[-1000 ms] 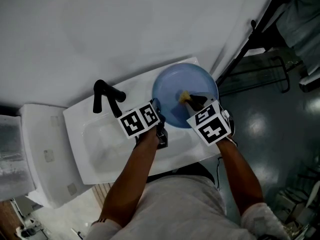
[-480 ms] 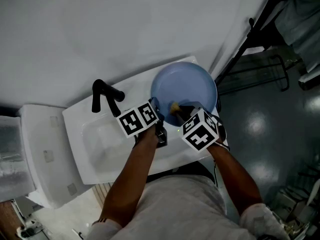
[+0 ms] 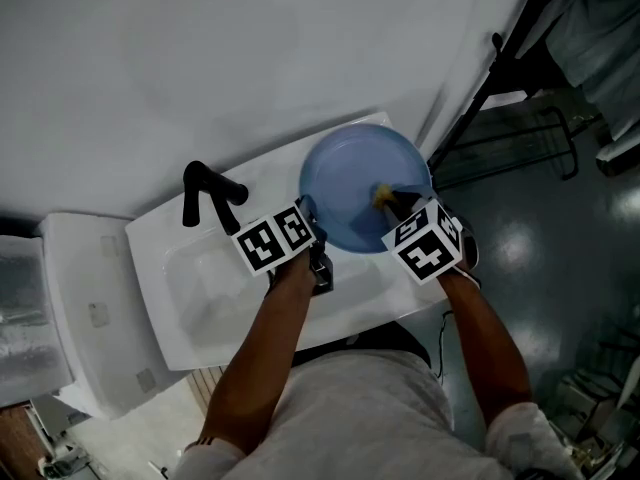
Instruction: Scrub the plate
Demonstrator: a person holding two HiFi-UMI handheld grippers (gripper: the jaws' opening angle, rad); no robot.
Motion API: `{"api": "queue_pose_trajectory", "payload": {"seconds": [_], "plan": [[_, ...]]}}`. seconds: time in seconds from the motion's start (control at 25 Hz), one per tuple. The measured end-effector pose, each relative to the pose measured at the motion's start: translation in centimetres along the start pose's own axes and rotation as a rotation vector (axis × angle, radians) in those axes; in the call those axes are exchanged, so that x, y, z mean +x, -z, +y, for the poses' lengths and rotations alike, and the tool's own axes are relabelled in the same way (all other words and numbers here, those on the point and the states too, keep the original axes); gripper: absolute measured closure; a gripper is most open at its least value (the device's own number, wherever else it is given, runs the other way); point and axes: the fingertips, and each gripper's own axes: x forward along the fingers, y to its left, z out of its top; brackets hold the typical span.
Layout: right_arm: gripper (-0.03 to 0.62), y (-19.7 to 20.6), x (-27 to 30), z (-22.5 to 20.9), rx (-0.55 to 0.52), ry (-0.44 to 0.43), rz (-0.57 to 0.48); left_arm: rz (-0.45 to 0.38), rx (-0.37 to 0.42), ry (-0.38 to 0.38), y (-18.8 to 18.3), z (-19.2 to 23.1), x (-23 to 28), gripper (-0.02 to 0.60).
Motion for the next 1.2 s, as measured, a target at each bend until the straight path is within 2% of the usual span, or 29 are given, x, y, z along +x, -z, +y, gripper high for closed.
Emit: {"api": "queue_pose_trajectory", "payload": {"seconds": [0.2,0.56,0.88,1.2], "plan": [[0.531,0.2,-0.1,-1.9,0.022,0.044,-0.008,-0.002,0.003,-0.001,0.0,0.0,0.0,0.551],[0.531,-1.1,-1.3,-1.9,0.103,0.049,-0.108,-0.006,0.035,0.02,0.1,-0.1,-0.6,0.541],[0.531,-3.1,-3.7,-2.3,0.151,0.064,-0.21,-0.049,0.12,0.044,-1.0,-0.7,-2.8,0.455],[0.531,-5.5,-6.7,-2.3,0.218,0.069,-0.367,-0.16,0.25,0.092,-3.0,-2.5,-6.6,0.451]]}}
